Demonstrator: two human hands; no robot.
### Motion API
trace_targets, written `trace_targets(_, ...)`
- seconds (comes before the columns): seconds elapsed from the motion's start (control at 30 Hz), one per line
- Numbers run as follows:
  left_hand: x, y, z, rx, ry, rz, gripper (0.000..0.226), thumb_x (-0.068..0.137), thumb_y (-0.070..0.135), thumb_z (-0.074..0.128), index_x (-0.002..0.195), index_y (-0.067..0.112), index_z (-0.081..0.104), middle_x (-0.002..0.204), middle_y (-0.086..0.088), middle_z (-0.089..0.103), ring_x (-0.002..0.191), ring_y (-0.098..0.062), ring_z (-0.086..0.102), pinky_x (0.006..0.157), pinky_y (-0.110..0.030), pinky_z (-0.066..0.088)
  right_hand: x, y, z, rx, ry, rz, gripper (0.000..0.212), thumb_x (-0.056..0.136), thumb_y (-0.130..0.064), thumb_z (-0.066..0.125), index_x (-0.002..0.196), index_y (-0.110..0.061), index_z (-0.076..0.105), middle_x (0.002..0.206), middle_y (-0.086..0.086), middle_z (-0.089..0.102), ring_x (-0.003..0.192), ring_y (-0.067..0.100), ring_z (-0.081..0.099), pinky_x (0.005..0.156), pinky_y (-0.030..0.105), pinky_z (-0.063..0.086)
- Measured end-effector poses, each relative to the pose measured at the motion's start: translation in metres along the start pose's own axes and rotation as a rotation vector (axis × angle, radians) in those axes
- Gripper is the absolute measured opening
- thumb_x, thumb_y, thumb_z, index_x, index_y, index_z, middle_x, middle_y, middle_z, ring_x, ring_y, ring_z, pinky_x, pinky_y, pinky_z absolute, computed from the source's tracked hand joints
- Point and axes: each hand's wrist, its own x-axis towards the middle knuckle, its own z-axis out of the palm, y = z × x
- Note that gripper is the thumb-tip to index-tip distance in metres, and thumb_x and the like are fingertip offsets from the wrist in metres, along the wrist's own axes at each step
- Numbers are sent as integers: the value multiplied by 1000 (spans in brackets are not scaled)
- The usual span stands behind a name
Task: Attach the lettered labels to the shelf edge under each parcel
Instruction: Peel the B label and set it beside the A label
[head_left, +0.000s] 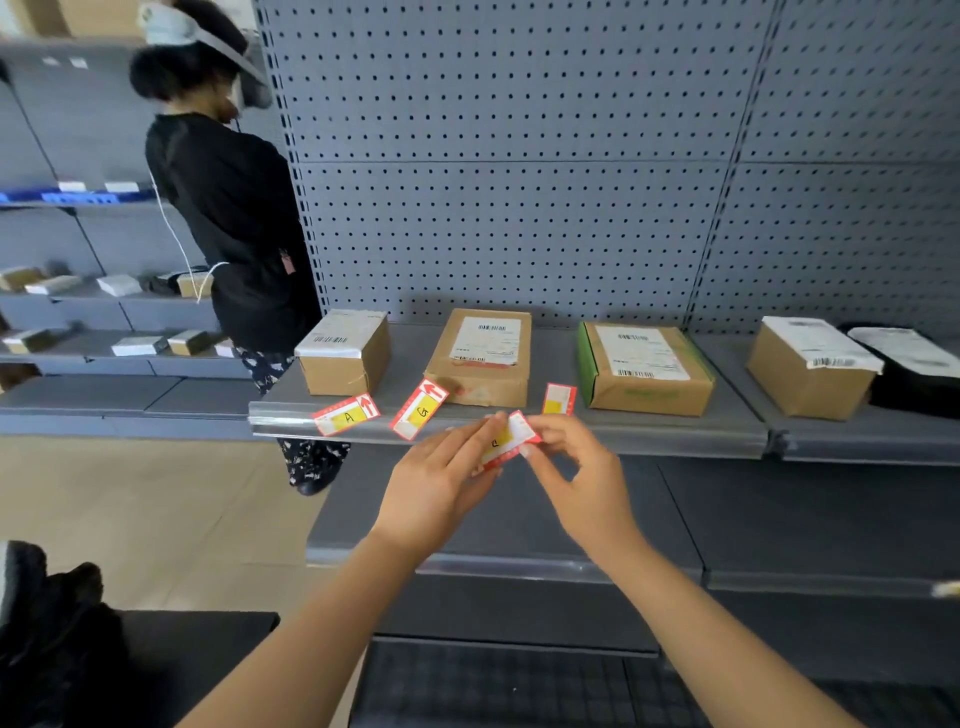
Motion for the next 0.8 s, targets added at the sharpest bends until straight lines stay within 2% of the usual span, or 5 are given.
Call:
trace_targets(0.2,26,-32,11,-100,49,16,46,91,34,61,133,16,52,118,-4,68,102,-21,59,87,-32,45,43,-2,11,-70,-14,-59,25,91,-3,60,109,-19,66,99,-16,67,92,-2,62,78,9,44)
trace_targets(0.37,49,-64,13,-65,81,11,17,94,28,56,109,19,55,85,3,68,77,-20,58,75,-27,40,74,3,26,-134,-50,-76,28,91,-6,60,113,-22,64,106,-15,66,97,-1,61,80,9,44)
trace_targets(0.47,58,-74,16,-74,106,-2,16,94,28,57,96,13,63,76,5,63,71,-18,54,75,-24,40,86,6,33,-117,-21,-52,30,89,-7,62,113,-24,62,98,-16,66,94,0,61,81,9,44)
trace_targets(0.67,63,-92,30,-167,79,-40,17,95,26,60,110,20,56,96,6,69,86,-13,60,104,-35,42,102,11,43,-118,-22,-28,27,89,-11,64,106,-30,58,96,-14,67,92,0,62,80,12,47)
trace_targets(0.8,65,-86,32,-278,24,-97,18,96,30,55,105,17,61,92,7,69,84,-12,59,91,-31,49,106,15,42,-101,-18,-40,26,88,-12,66,108,-26,59,97,-11,67,91,0,62,79,9,45)
